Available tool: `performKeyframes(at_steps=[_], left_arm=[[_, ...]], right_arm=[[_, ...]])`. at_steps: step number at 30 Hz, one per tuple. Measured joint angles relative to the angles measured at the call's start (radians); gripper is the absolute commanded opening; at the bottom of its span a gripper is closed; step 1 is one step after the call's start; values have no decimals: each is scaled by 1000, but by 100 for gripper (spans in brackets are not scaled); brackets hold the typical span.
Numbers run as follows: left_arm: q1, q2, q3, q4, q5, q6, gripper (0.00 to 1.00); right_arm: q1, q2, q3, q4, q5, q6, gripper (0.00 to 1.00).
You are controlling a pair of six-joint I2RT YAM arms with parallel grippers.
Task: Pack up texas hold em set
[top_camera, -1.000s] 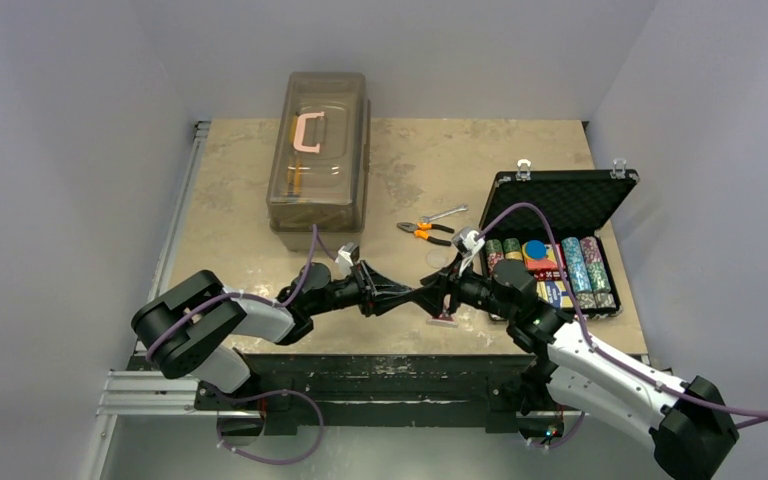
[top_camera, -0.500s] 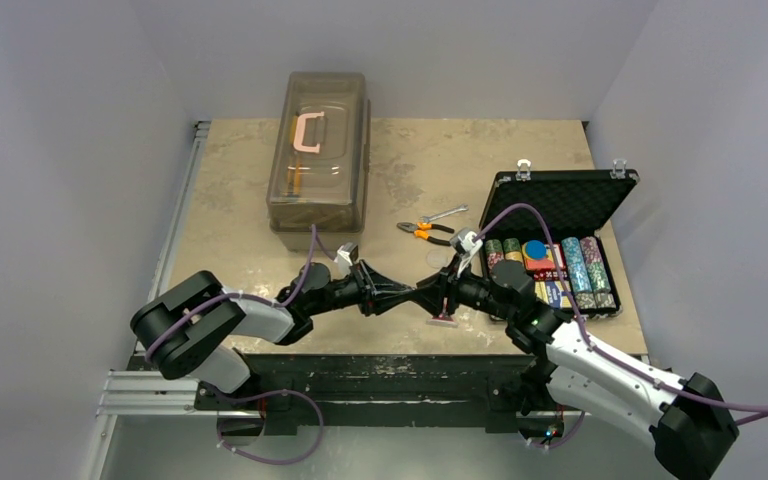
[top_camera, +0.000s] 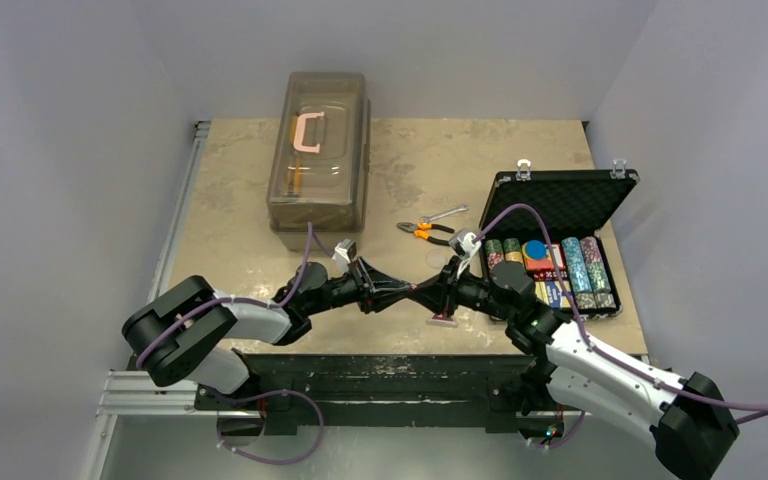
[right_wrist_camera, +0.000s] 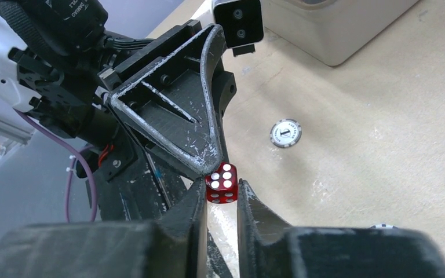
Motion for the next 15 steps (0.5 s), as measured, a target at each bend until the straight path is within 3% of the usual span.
performKeyframes(at_steps=[5, 6, 9, 11, 15], left_arm=[[0, -5, 0, -2, -3, 0, 0], [0, -8, 0, -2, -2, 1, 11], [0, -13, 0, 2, -3, 16, 68], [0, -21, 0, 0, -6, 45, 80], [0, -126, -2, -94, -27, 122, 83]], right_arm=[[0, -13, -2, -2, 0, 0, 0], [0, -16, -2, -2, 0, 0, 0], [1, -23, -2, -3, 2, 0, 0], [0, -29, -2, -11, 10, 3, 0], [0, -58, -1, -70, 64, 5, 0]])
